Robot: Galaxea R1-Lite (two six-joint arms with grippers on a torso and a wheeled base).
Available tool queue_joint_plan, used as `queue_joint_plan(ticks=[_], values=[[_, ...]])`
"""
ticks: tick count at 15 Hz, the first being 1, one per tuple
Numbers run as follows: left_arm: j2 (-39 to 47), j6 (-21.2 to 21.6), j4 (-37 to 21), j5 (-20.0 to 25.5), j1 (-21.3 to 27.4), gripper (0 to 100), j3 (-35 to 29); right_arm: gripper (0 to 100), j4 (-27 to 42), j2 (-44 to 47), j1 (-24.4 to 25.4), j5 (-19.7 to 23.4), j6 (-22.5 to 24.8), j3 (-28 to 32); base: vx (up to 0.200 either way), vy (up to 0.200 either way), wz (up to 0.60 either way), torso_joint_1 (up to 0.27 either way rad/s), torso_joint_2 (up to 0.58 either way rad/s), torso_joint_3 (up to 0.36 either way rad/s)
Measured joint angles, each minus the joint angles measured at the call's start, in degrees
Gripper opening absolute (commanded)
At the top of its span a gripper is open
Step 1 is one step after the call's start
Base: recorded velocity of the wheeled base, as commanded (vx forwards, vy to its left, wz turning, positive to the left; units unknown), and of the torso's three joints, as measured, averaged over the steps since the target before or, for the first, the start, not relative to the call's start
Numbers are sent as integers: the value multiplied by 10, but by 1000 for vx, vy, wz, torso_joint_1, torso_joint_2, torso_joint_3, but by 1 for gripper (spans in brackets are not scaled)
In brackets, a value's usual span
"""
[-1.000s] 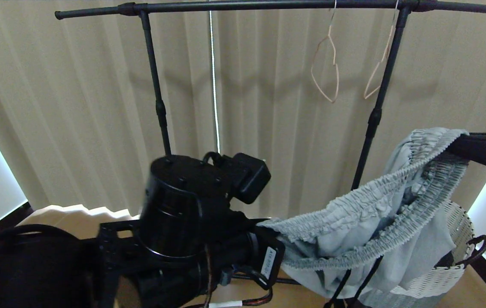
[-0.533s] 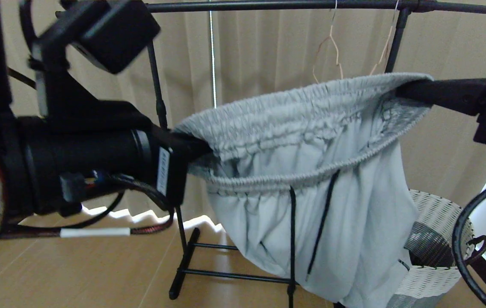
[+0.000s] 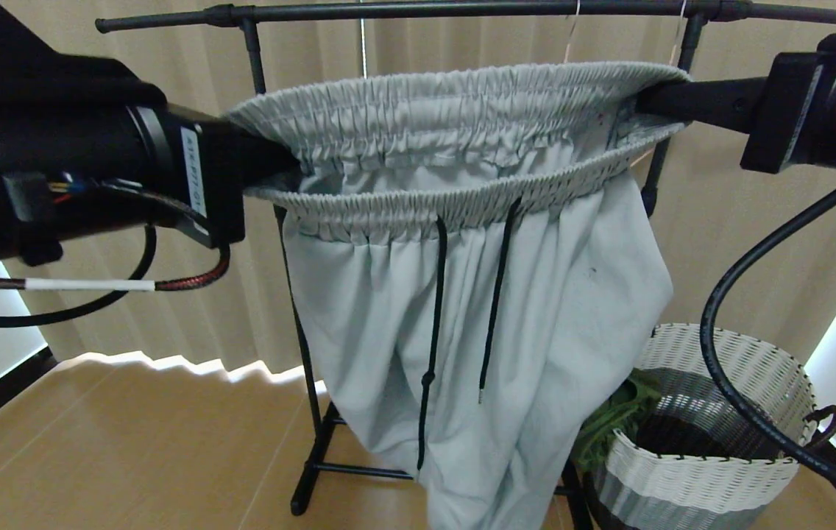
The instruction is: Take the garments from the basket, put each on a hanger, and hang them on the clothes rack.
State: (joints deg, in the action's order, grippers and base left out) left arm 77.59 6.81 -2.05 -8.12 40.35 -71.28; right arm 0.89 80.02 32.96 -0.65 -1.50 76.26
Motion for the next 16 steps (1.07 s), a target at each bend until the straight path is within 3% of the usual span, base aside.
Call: queue_joint_plan(ticks=[8, 12, 16], values=[[29, 8, 102, 10, 17, 0, 78, 0, -5, -29, -20, -3, 1, -70, 0, 0, 0, 0, 0, 0], [45, 72, 125, 31, 15, 0, 62, 0, -65, -51, -42, -4, 6, -104, 0, 0, 0, 0, 0, 0], [75, 87, 130, 30, -3, 0, 3, 0, -75, -54, -59, -3, 10, -116, 0, 0, 0, 0, 0, 0]])
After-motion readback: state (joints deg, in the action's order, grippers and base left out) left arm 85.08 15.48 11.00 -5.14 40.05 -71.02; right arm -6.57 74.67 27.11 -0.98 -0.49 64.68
